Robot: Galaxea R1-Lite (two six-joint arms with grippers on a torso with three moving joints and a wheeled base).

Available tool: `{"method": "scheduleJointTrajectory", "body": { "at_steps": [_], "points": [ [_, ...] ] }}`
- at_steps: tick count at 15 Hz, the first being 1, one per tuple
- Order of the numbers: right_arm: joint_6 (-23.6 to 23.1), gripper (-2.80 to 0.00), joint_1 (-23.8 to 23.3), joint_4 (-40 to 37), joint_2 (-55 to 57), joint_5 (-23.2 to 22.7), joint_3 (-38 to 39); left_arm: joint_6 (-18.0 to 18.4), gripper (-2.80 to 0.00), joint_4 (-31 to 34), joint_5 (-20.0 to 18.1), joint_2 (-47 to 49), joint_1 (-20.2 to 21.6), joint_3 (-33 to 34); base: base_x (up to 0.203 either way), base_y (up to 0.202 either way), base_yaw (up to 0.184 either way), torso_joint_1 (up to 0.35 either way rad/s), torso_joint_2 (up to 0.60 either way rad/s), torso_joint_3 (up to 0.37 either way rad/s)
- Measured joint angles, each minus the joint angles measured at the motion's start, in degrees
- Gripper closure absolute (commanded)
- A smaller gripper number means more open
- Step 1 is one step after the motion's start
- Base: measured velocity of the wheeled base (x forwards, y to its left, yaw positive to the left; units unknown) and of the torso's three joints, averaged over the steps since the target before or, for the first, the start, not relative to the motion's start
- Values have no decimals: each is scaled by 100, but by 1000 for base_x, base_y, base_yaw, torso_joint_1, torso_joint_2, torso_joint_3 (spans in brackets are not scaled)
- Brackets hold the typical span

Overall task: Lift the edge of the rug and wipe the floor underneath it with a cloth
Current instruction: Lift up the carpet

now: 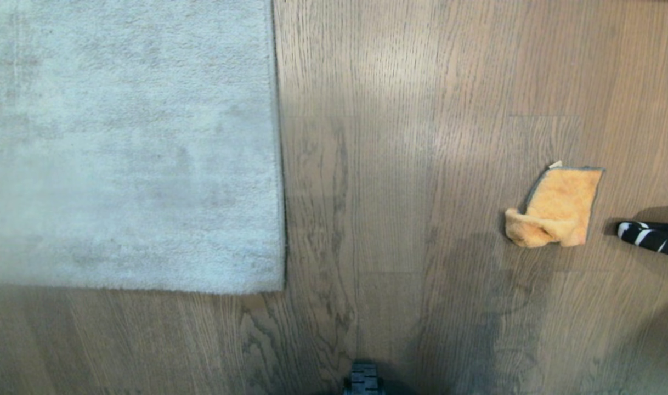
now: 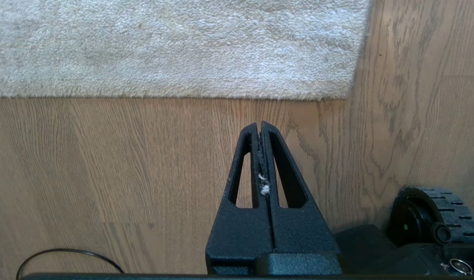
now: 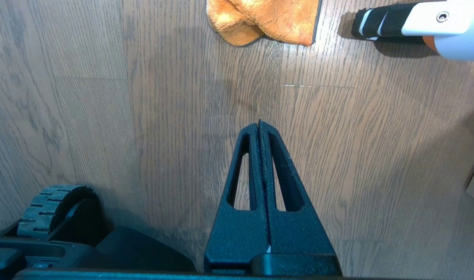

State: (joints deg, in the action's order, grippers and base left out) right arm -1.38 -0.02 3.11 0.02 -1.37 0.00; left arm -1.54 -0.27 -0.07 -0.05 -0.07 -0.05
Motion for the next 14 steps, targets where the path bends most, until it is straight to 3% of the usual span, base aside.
{"method": "scheduleJointTrajectory", "body": {
  "at_steps": [9,14],
  "points": [
    [1,0,2,0,0,-2,0,-2,0,211,-2,2,0,-83,0,0,0,0,0,0],
    [0,0,0,2,0,-1,0,-124,0,280,-302,466,-11,-767,0,0,0,0,0,0]
  ]
}}
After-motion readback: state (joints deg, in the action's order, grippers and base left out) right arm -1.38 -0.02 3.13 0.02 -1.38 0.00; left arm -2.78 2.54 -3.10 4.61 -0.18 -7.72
